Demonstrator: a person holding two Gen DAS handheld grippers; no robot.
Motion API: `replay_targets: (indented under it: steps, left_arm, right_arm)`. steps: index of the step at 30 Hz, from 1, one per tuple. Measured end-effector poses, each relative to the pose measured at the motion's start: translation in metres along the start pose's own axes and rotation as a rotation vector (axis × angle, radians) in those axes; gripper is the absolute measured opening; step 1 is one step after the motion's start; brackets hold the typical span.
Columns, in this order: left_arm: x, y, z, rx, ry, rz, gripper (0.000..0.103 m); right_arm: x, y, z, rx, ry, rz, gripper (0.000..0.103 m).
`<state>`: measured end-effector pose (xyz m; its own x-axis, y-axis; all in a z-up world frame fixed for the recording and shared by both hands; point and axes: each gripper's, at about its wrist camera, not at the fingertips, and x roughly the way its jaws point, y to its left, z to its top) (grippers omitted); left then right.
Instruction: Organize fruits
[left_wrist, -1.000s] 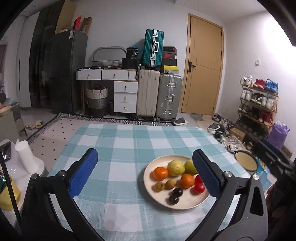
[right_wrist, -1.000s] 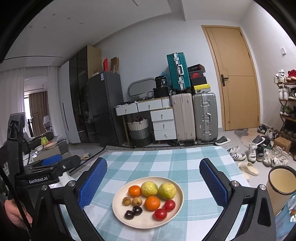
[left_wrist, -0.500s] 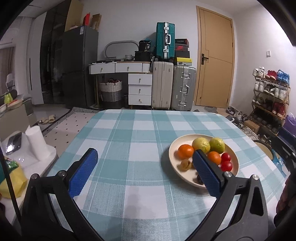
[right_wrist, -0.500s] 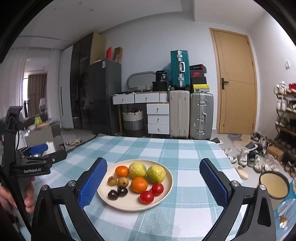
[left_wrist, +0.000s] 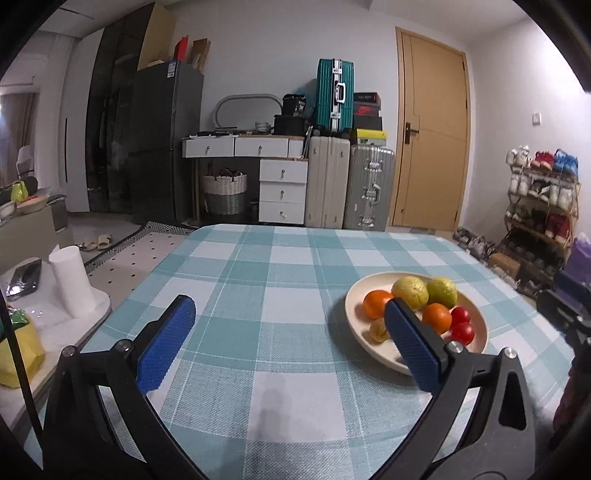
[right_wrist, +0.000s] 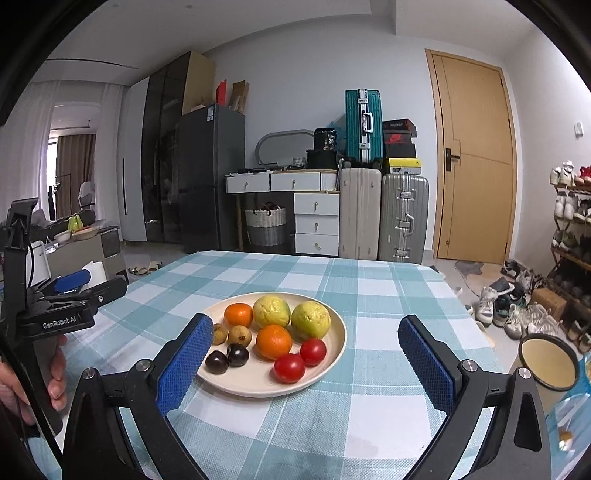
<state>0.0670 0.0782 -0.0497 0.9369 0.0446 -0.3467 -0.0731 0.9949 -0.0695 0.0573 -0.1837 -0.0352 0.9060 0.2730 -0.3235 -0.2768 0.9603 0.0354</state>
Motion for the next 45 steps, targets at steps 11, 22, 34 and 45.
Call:
replay_targets:
  steps: [11,22,34,45]
  left_arm:
    - [-0.01,-0.017,-0.001,0.063,-0.044,-0.014,0.102]
    - [-0.012,-0.019,-0.001,0.066,-0.048,0.001,0.102]
    - [-0.012,-0.019,-0.001,0.064,-0.047,0.001,0.102]
    - [-0.013,-0.02,-0.002,0.071,-0.046,-0.009,0.102]
  right_arm:
    - [0.0,0.0,0.001,0.007,-0.001,-0.038,0.103]
    - [0.001,0.0,0.001,-0.001,-0.006,-0.04,0.103]
    - [0.001,0.0,0.001,-0.002,-0.006,-0.04,0.103]
    - [0.001,0.0,0.001,-0.002,-0.006,-0.04,0.103]
